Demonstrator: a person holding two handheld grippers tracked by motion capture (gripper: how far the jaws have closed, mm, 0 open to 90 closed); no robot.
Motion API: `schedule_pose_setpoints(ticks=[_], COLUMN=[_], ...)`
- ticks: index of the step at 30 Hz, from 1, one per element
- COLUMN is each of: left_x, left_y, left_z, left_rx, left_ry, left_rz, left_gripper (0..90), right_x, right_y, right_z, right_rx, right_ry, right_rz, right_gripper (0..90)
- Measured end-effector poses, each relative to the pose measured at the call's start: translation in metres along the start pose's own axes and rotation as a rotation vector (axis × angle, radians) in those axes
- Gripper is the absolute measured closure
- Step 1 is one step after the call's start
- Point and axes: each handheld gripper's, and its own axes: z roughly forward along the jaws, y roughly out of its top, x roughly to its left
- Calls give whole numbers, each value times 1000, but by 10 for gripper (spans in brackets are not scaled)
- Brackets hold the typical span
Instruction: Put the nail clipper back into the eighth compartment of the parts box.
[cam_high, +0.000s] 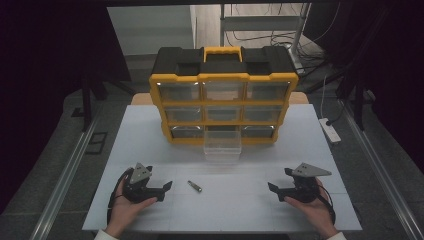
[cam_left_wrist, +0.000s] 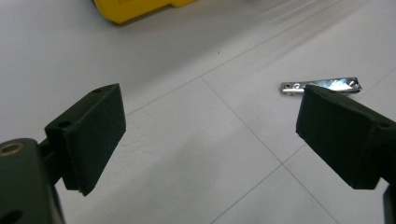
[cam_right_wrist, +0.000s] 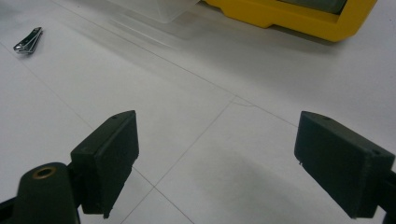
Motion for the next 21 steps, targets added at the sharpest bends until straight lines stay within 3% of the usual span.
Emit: schedule_pose_setpoints(ticks=[8, 14, 21], left_x=[1, 0, 0], left_y=[0, 2, 1], left_z=[1, 1, 0], left_rx=[0, -1, -2], left_ry=[-2, 6, 5], left_rz=[3, 5, 3], left_gripper=[89, 89, 89], right_x=[1, 10, 16], right_y=[1, 5, 12], right_z=[3, 5, 9], right_rx=[8, 1, 5], right_ry=[-9, 2, 16], right_rz=[2, -28, -24], right_gripper=[143, 151, 153])
